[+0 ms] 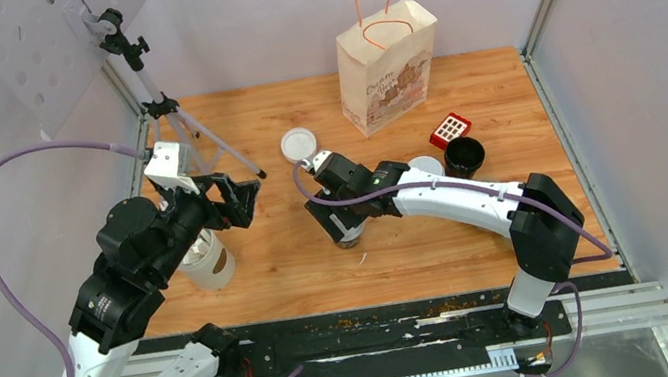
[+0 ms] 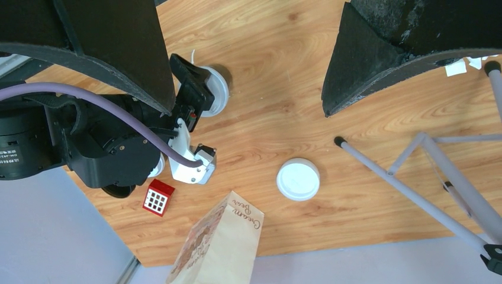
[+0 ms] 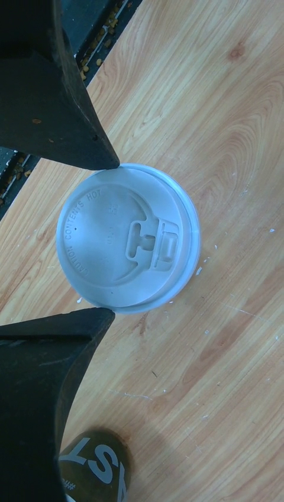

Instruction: Pack the takeout coffee

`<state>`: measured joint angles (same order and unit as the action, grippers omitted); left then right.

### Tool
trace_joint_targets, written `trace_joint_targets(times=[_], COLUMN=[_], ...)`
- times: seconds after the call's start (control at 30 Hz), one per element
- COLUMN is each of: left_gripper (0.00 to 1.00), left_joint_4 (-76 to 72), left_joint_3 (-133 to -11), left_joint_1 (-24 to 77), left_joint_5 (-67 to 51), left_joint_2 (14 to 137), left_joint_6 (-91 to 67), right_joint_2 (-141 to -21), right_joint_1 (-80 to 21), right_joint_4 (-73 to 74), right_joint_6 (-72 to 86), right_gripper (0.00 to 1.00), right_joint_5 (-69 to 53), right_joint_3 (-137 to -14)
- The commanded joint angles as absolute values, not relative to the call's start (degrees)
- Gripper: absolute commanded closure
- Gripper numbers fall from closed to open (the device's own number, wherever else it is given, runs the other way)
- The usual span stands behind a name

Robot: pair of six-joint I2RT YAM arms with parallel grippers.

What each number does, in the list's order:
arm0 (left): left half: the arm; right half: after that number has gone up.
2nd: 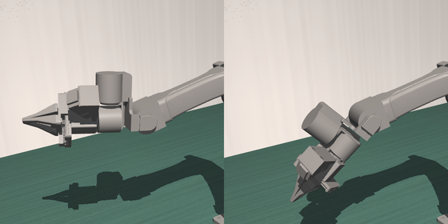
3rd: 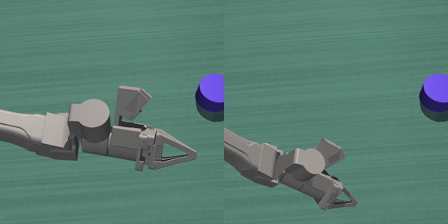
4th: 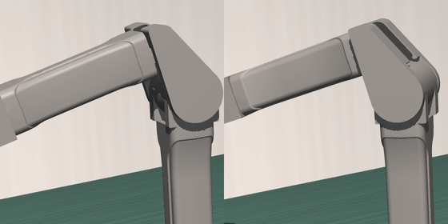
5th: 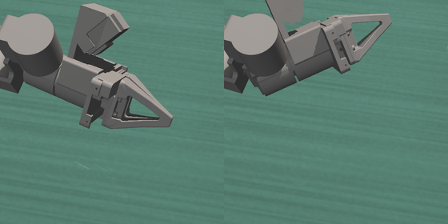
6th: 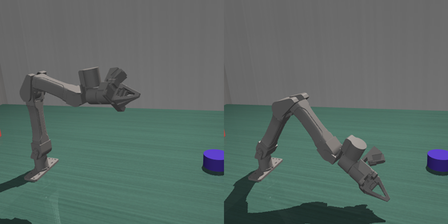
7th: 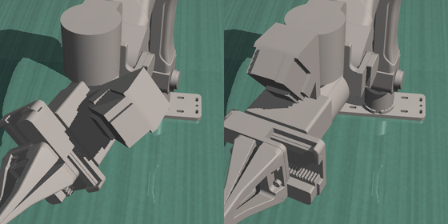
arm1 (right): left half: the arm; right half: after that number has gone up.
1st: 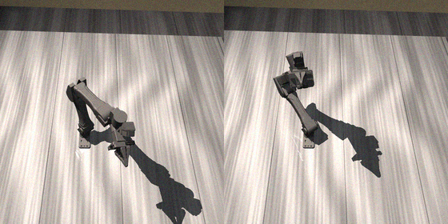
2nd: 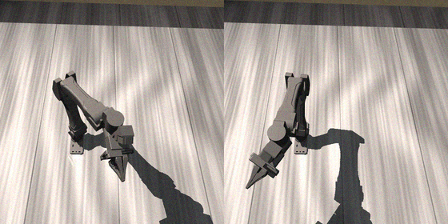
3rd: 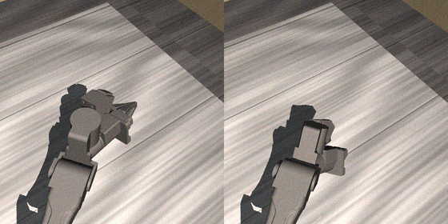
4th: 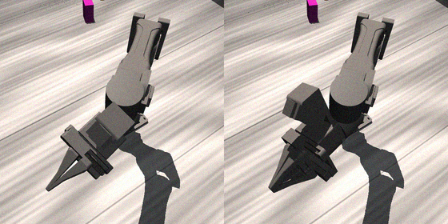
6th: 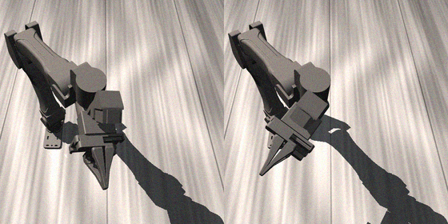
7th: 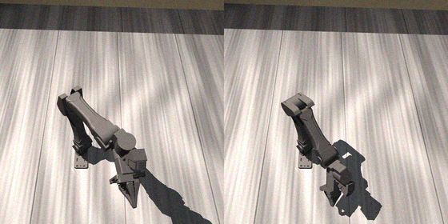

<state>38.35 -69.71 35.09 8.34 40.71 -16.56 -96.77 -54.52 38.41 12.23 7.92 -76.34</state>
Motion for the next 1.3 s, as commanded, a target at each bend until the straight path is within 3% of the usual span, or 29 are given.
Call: trace_joint_targets(times=[0.0,0.8,1.27], left_gripper=[0.00,0.00,0.00], left_joint_4=[36.6,37.0,36.4], left_joint_3=[-69.8,-69.4,-69.7], left_joint_1=[34.9,34.9,34.8], left_joint_5=[9.7,9.3,5.5], left_joint_2=[40.3,39.9,42.2], left_joint_6=[-15.6,-15.3,-15.9], right_joint_2=[-97.1,-87.9,-72.0], right_joint_1=[-54.8,-52.4,-44.7], right_joint_4=[36.4,44.7,50.0], right_joint_6=[11.9,12.6,19.9], right_gripper=[0.17,0.23,0.22], right_joint_5=[7.7,11.5,13.0], right_joint_3=[-75.6,-79.0,-61.5])
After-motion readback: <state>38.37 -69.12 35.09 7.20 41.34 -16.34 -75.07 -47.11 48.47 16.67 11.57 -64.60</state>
